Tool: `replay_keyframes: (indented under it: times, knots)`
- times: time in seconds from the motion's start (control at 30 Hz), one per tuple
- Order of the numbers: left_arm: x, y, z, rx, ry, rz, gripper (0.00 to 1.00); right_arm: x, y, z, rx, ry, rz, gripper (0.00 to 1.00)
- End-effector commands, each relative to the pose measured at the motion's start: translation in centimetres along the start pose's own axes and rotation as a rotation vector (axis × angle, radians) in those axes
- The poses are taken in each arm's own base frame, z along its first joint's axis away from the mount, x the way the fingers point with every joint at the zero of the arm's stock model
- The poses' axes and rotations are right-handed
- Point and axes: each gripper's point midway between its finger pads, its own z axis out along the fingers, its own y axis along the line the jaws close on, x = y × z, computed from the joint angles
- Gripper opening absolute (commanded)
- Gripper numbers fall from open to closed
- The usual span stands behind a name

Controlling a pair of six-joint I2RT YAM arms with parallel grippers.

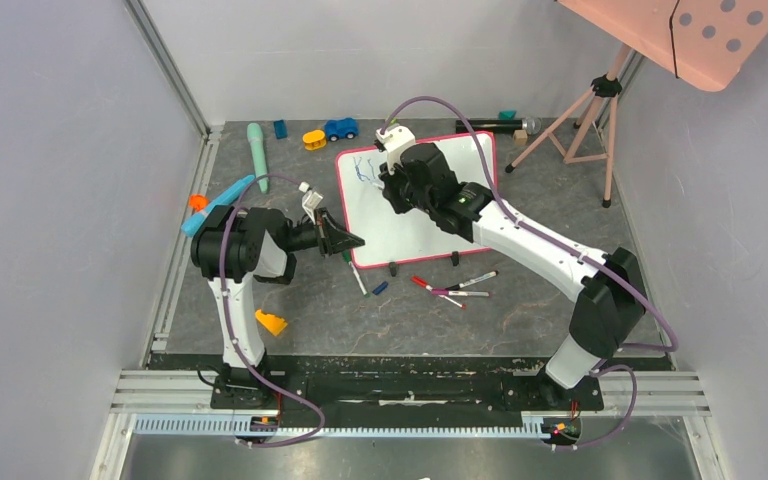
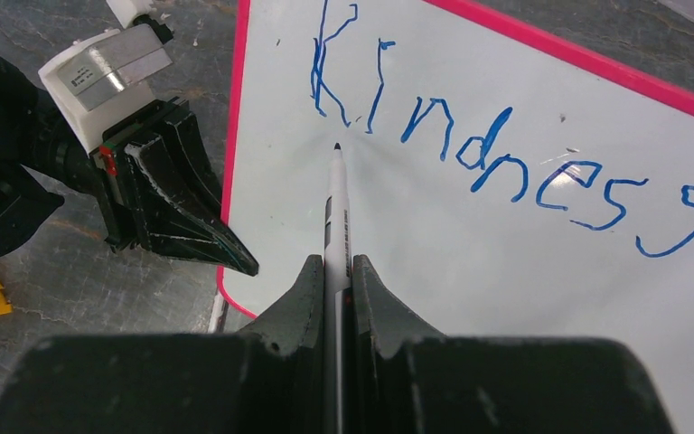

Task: Write a sentence on the whiteboard

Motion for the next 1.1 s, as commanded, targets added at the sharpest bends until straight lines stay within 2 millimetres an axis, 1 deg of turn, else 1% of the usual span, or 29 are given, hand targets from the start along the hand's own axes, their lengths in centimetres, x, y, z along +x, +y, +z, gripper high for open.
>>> replay_keyframes:
  times: [0.0,0.27,0.4,0.53,0.73,1.07]
  knots:
    - [0.0,1.4,-0.2,-0.022,-0.020,0.157,0.02,-2.0,-0.2,-1.2,0.013,-0.057,0.008,0.00]
    - [0.0,1.7,-0.4,-0.061,-0.036,0.167,0.02,-1.4,-0.7,-0.4,0.041,-0.035,-0.009,0.00]
    - [0.0,1.7,-0.5,-0.064,-0.037,0.166,0.02,-1.6,-0.8,0.1,0.042,-0.030,-0.011,0.00]
    - [0.0,1.7,-0.5,-0.061,-0.035,0.166,0.02,-1.6,-0.8,0.0,0.040,-0.031,-0.010,0.00]
    - [0.1,1.7,-0.4,-0.058,-0.034,0.165,0.02,-0.8,-1.0,-0.2,0.047,-0.016,-0.011,0.00]
    - [0.2,1.8,-0.4,-0.059,-0.032,0.162,0.03,-1.0,-1.0,-0.1,0.048,-0.018,-0.009,0.00]
